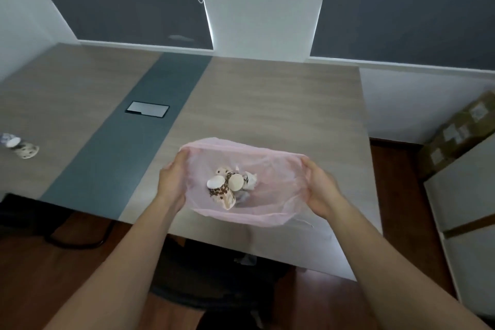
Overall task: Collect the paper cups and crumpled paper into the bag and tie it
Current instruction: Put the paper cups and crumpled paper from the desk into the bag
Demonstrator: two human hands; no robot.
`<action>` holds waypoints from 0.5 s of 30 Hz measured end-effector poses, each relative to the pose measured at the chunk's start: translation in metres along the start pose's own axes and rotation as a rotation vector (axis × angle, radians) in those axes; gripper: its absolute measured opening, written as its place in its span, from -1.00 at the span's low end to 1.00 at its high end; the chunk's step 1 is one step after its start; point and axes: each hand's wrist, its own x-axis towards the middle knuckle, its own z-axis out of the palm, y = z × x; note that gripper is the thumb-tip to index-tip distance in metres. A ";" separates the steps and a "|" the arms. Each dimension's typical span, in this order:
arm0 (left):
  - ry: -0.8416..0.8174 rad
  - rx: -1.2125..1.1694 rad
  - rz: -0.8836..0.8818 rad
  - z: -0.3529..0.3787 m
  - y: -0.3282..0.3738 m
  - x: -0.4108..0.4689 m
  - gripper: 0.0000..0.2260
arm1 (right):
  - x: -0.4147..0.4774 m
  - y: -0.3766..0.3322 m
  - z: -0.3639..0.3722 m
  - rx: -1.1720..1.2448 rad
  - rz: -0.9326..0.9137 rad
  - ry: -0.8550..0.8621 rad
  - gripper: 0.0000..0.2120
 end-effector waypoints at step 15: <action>0.031 -0.010 -0.104 -0.180 0.021 0.115 -0.50 | 0.032 0.098 0.209 -0.120 0.038 0.025 -0.70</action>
